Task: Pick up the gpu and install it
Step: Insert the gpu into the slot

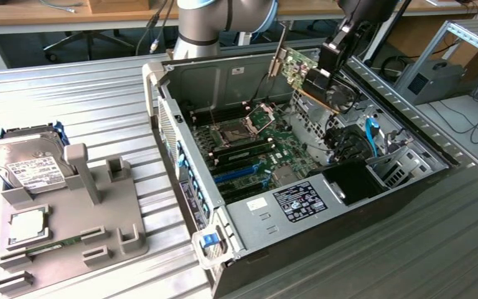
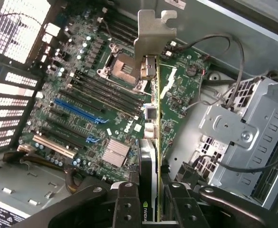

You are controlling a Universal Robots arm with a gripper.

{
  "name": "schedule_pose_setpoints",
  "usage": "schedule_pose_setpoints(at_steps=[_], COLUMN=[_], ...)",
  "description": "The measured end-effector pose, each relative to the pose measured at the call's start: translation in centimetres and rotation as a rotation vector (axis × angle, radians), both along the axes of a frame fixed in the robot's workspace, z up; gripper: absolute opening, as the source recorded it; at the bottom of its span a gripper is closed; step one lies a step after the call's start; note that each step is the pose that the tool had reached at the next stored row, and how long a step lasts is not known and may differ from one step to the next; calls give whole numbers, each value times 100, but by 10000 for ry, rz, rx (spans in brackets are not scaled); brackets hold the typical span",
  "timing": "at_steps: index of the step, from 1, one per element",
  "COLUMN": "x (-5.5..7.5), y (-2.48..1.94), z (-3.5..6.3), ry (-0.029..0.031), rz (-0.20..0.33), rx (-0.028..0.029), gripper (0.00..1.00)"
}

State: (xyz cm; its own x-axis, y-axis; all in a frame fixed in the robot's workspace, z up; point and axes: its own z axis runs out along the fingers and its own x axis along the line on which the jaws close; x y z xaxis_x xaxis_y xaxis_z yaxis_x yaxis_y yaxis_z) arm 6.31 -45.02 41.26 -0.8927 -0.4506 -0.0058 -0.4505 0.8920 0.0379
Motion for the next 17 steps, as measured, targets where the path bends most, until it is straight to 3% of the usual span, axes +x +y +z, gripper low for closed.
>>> schedule_pose_setpoints(at_steps=[17], x=[0], y=[13], z=[0], ry=[0], rz=[2128], rx=[-41], gripper=[27])
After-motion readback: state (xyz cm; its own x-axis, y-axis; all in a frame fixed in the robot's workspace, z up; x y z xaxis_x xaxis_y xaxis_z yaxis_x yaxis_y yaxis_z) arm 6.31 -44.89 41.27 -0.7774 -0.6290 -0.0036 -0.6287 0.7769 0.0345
